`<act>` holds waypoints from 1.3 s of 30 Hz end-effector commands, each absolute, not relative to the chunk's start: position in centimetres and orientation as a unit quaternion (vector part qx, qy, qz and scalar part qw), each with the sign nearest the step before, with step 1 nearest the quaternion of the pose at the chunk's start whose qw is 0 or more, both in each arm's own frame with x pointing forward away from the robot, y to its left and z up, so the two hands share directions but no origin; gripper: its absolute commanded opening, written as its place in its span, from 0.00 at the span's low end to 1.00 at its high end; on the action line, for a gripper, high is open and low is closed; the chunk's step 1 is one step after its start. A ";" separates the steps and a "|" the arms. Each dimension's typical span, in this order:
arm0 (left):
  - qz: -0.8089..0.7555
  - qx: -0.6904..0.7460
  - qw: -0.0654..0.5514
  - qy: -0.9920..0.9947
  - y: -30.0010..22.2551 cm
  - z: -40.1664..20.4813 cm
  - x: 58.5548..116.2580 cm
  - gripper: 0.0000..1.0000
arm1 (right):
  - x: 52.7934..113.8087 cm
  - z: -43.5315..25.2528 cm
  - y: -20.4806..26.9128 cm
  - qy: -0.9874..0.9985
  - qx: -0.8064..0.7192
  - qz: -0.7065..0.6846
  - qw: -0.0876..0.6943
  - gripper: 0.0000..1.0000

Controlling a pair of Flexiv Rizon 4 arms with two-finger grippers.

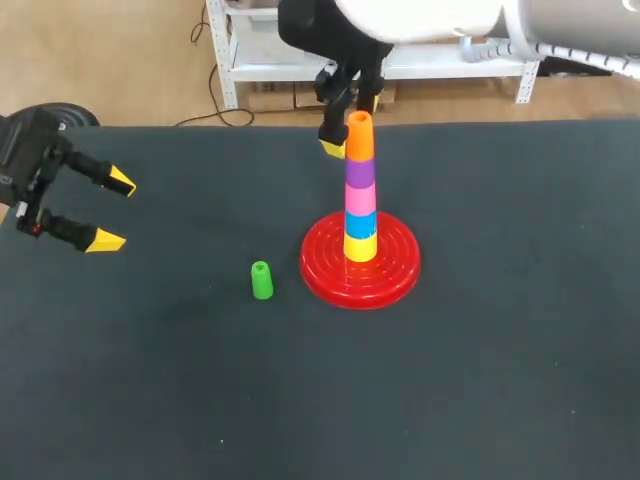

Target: Pick up and stack the cylinders on the red base in this order: pink,purple,orange,green

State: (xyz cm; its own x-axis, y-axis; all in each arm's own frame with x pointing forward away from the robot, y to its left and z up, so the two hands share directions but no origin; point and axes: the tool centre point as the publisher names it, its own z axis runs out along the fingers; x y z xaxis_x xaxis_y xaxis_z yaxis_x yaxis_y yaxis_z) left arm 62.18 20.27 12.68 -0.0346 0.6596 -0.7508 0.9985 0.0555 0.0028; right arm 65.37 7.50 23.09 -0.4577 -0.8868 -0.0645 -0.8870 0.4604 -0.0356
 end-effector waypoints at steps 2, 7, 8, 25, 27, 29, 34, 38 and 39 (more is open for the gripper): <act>-0.282 0.627 0.302 0.660 20.4 12.6 62.1 1.00 | 63.5 24.6 9.0 0.834 -0.544 -0.039 0.080 1.00; -0.282 0.627 0.302 0.660 20.4 12.6 62.1 1.00 | 63.3 24.8 12.4 0.797 -0.598 -0.038 0.080 1.00; -0.282 0.627 0.302 0.660 20.4 12.6 62.1 1.00 | 63.3 24.7 13.0 0.789 -0.608 -0.035 0.080 1.00; -0.282 0.627 0.302 0.660 20.4 12.6 62.1 1.00 | 60.7 14.5 17.7 0.738 -0.674 0.018 0.016 1.00; -0.282 0.627 0.302 0.660 20.4 12.6 62.1 1.00 | 60.4 13.5 17.6 0.738 -0.673 0.036 0.021 1.00; -0.282 0.627 0.302 0.660 20.4 12.6 62.1 1.00 | 60.1 12.4 17.6 0.738 -0.673 0.045 0.024 1.00; -0.282 0.627 0.302 0.660 20.4 12.6 62.1 1.00 | 59.7 8.8 18.2 0.726 -0.687 0.032 0.000 1.00; -0.282 0.627 0.302 0.660 20.4 12.6 62.1 1.00 | 59.3 6.9 18.7 0.719 -0.693 0.051 -0.001 1.00; -0.282 0.627 0.302 0.660 20.4 12.6 62.1 1.00 | 59.2 6.6 18.8 0.716 -0.695 0.055 0.000 1.00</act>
